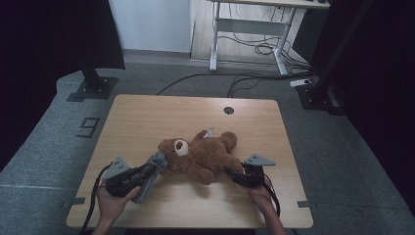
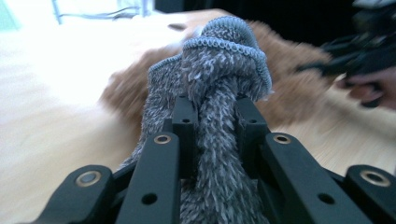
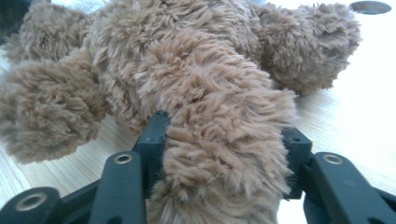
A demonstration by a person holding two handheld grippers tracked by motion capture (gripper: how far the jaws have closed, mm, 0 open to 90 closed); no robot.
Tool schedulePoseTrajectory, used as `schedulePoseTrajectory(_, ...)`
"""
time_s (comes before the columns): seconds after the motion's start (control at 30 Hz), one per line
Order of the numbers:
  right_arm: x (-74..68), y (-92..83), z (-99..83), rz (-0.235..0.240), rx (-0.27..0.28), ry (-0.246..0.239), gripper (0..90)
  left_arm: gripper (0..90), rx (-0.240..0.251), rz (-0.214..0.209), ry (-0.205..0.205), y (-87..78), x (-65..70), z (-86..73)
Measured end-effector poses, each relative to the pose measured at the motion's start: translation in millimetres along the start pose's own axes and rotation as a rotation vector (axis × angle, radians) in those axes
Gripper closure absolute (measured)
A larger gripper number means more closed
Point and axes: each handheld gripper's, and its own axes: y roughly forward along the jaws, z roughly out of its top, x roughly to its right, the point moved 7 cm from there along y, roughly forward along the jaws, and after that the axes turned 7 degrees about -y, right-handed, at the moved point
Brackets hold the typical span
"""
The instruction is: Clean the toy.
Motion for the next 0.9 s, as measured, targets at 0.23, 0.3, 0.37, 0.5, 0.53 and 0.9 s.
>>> schedulePoseTrajectory(0.23, -0.5, 0.1, 0.4, -0.001, 0.005, -0.011, 55.1, 74.1, -0.031, -0.106, 0.060, 63.2, 46.3, 30.4)
schedulePoseTrajectory(0.3, -0.3, 0.2, 0.1, 0.002, 0.004, -0.009, 55.4, 74.1, -0.036, -0.123, 0.066, 72.1, 52.6, 32.9)
schedulePoseTrajectory(0.37, -0.3, 0.3, 0.0, 0.002, 0.004, -0.011, 55.5, 74.1, -0.061, -0.157, 0.081, 97.3, 70.2, 38.4)
schedulePoseTrajectory(0.5, -0.2, 0.5, -0.2, 0.003, 0.006, -0.011, 55.8, 73.9, -0.075, -0.199, 0.063, 117.9, 84.6, 41.7)
schedulePoseTrajectory(0.53, -0.2, 0.7, -0.3, 0.004, 0.006, -0.010, 56.2, 73.8, -0.084, -0.210, 0.057, 124.4, 89.1, 41.4)
schedulePoseTrajectory(0.9, 1.6, 0.6, -2.8, 0.033, 0.004, -0.008, 60.5, 73.2, -0.185, -0.170, 0.113, 165.2, 105.1, 6.1)
